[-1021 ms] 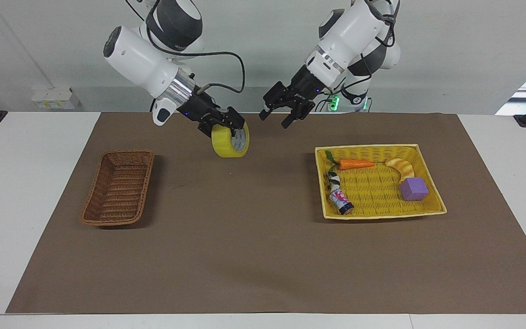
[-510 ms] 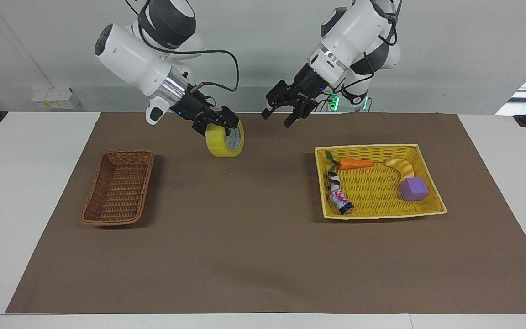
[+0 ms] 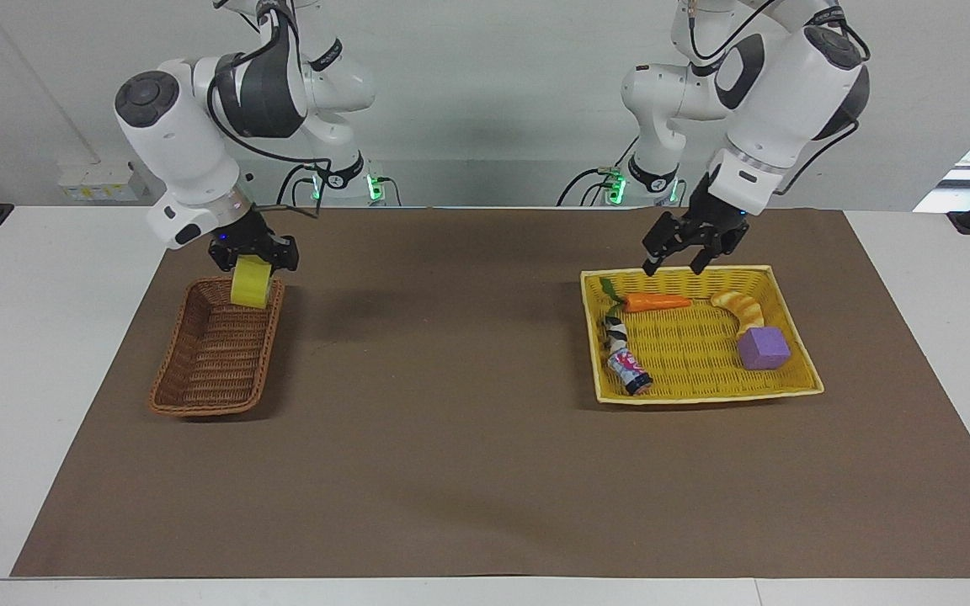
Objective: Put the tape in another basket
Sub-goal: 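Carry the tape with the right gripper while the left gripper withdraws, then lower the tape into the wicker basket and open the right gripper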
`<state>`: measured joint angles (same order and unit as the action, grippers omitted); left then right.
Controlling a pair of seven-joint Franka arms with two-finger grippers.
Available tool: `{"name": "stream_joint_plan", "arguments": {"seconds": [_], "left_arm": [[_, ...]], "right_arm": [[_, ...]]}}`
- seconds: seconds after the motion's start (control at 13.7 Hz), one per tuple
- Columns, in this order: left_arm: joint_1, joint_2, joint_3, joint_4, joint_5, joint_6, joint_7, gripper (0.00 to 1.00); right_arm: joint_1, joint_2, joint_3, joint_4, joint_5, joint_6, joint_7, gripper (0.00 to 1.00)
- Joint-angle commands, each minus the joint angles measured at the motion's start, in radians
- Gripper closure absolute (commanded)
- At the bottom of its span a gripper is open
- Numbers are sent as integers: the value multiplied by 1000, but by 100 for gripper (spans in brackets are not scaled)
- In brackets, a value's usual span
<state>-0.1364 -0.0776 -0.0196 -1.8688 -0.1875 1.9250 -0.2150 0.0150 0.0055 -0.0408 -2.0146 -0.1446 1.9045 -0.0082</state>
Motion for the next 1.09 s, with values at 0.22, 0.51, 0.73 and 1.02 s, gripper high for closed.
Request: {"name": "stream_joint_plan", "arguments": {"seconds": [0.22,0.51,0.73,1.02], "left_arm": [[132,60,-13,198,140,-289,253,0],[132,105,-13,347,175,-463,261,0],[133,79,-13,304,174,-411,258,0],[139,76,-13,296,177,-377,261,0]], "right_arm": [[-32,86,12,-67,-263,123,-27,100],[-33,148,12,-64,-317,140,-21,100],[-43,155,12,-67,-337,163,-26,100],[-69,169,13,-79,-337,194,-13,100]]}}
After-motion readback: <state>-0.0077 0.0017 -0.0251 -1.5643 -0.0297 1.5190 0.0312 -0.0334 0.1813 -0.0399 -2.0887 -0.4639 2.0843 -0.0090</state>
